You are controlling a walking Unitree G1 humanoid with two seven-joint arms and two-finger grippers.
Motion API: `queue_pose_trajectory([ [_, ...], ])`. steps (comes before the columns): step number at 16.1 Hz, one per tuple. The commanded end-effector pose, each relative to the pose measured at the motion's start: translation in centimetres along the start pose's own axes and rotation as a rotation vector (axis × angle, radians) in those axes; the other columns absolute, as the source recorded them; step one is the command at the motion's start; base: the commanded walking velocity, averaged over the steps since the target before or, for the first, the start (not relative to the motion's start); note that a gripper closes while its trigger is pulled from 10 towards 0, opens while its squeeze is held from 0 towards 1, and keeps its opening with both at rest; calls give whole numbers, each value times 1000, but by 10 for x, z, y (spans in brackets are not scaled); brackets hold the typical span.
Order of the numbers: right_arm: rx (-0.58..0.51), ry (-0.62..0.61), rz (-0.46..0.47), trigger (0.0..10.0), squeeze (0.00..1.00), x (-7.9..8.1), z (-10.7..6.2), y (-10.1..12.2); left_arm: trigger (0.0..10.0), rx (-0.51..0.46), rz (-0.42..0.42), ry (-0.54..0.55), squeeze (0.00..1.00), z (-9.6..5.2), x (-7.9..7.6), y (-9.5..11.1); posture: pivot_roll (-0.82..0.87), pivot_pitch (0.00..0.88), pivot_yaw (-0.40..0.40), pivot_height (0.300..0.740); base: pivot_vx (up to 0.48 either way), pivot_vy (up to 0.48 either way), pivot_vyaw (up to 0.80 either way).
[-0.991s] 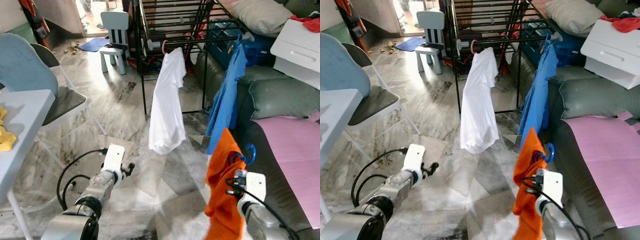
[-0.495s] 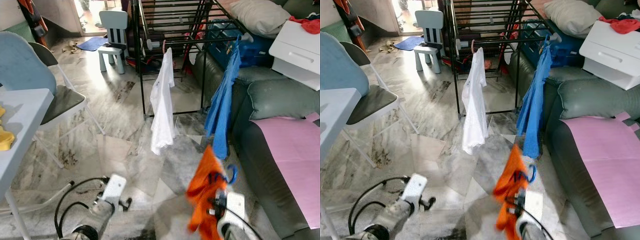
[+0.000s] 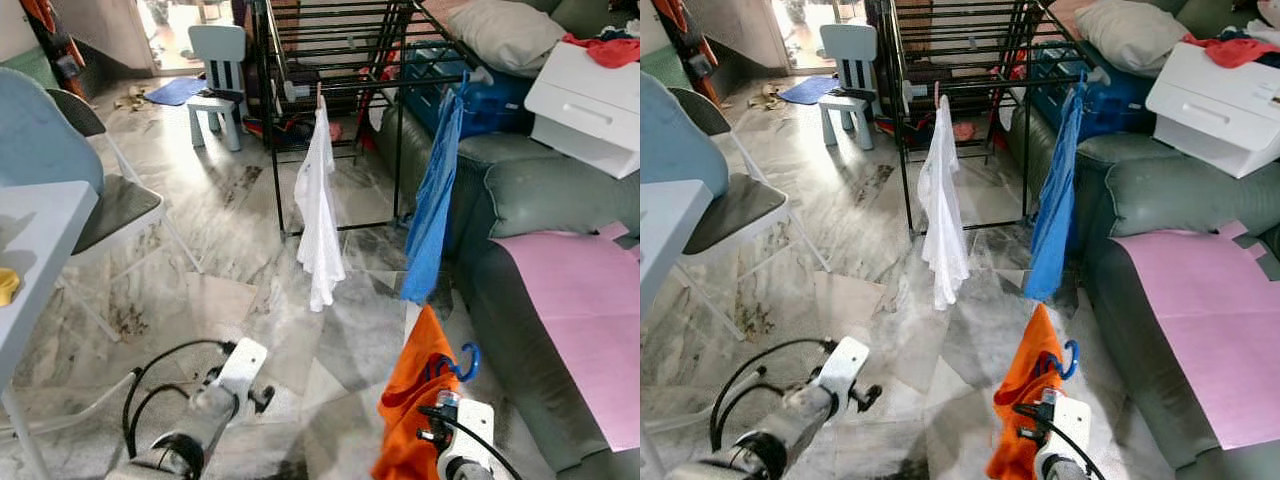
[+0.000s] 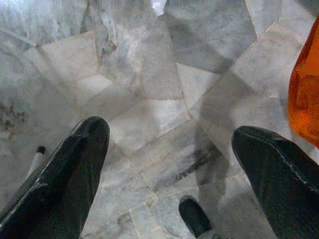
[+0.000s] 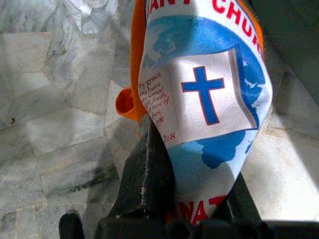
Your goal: Hang hanger
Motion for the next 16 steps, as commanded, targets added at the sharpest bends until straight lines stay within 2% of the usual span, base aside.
queue_pose_trajectory([
  [1,22,-5,-2,4863,0,-3,-2,-6,10000,16,39,-36,0,0,-6,-2,36,0,-62,740,0,0,0],
  [2,39,-10,-6,5137,0,-7,-3,-9,10000,40,84,-49,0,-1,-12,-14,49,0,-83,740,0,0,0],
  [3,50,-10,-23,4784,0,-10,-4,-11,10000,59,107,-54,0,-3,-17,-25,66,0,-107,740,0,0,0],
  [4,52,-9,-22,4980,0,-11,-3,-11,10000,66,113,-54,0,-4,-18,-29,82,0,-121,740,0,0,0],
  [5,51,-1,-23,7843,0,-11,-2,-9,10000,75,96,-48,0,-6,-17,-35,96,0,-130,740,0,0,0],
  [6,42,0,-6,9686,0,-10,-1,-6,10000,73,77,-22,0,-7,-12,-36,106,0,-134,740,0,0,0],
  [7,37,-4,8,10000,0,-11,0,-4,10000,71,64,-5,0,-7,-8,-36,112,0,-131,740,0,0,0],
  [9,30,-17,23,10000,0,-9,1,-3,10000,68,38,18,0,-8,0,-34,103,0,-108,740,0,0,0],
  [11,29,-38,44,10000,0,-10,0,-5,10000,61,54,28,0,-7,3,-29,80,0,-73,740,0,0,0],
  [15,49,-71,56,10000,0,-16,-3,-11,10000,46,86,-19,0,-3,-5,-17,36,0,-17,740,0,0,0],
  [16,55,-80,46,10000,0,-16,-2,-11,10000,43,99,-31,0,-2,-8,-14,24,0,-7,740,0,0,794],
])
Point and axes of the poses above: a point about 5 cm out from each wrist's last joint towards the gripper, its own z axis pointing out of the wrist towards the gripper, its own y axis along the axis of the wrist's last joint, x = y × z, the point moved 1 cm from there along z, pointing out of the wrist towards the gripper, and after that the axes turned 1 degree about -z, right-handed, at the moved point
